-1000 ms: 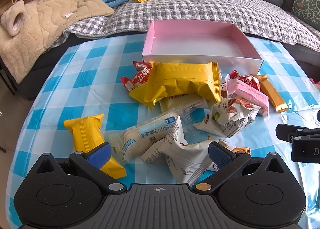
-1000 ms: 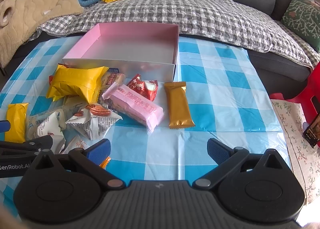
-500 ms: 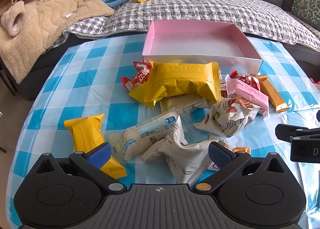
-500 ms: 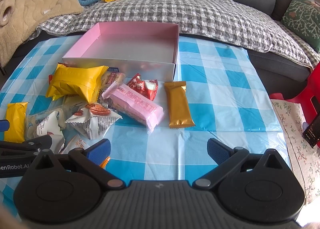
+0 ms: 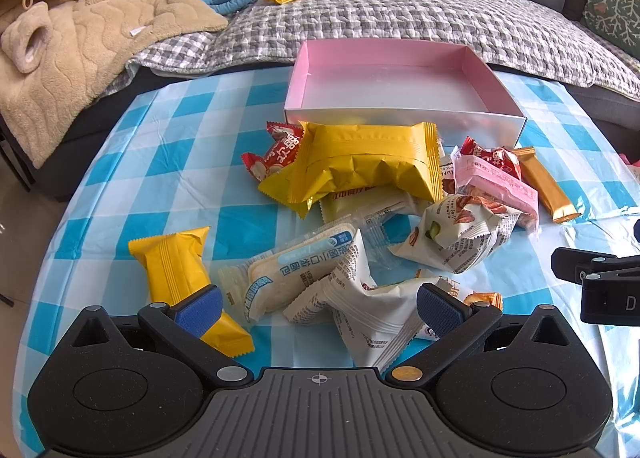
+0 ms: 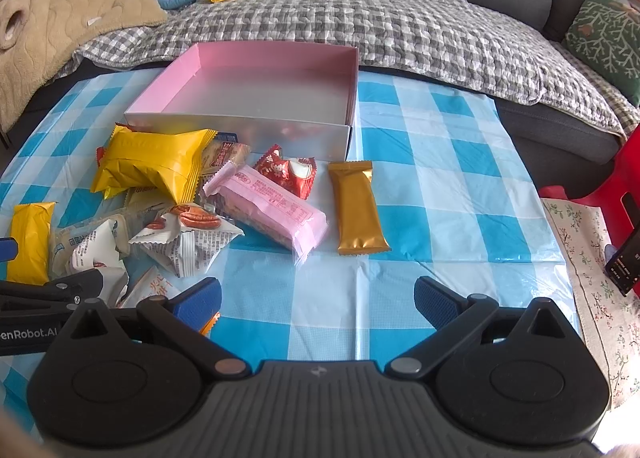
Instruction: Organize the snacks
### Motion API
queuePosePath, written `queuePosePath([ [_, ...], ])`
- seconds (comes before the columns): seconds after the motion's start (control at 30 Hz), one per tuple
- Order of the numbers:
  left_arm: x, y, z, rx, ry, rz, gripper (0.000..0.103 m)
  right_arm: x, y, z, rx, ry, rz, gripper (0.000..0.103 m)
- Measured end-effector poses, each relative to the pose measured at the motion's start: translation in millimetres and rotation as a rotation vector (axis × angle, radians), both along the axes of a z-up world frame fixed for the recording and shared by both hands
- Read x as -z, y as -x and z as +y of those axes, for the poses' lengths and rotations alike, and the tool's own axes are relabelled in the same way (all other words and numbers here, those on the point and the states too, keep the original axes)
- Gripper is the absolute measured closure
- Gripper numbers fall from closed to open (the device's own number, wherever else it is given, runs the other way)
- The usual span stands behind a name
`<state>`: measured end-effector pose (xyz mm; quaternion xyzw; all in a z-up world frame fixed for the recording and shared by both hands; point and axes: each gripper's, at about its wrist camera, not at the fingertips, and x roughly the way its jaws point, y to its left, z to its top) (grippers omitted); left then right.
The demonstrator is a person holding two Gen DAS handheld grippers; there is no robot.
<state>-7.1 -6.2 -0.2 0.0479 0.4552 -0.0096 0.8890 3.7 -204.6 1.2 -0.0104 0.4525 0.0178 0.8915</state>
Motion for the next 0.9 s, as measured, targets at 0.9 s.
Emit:
queuePosePath([
  [0.9, 0.1, 0.0, -0.7, 0.000, -0.004, -0.001, 0.000, 0.6, 0.8, -0.2, -0.002, 0.011, 0.002, 0.000],
])
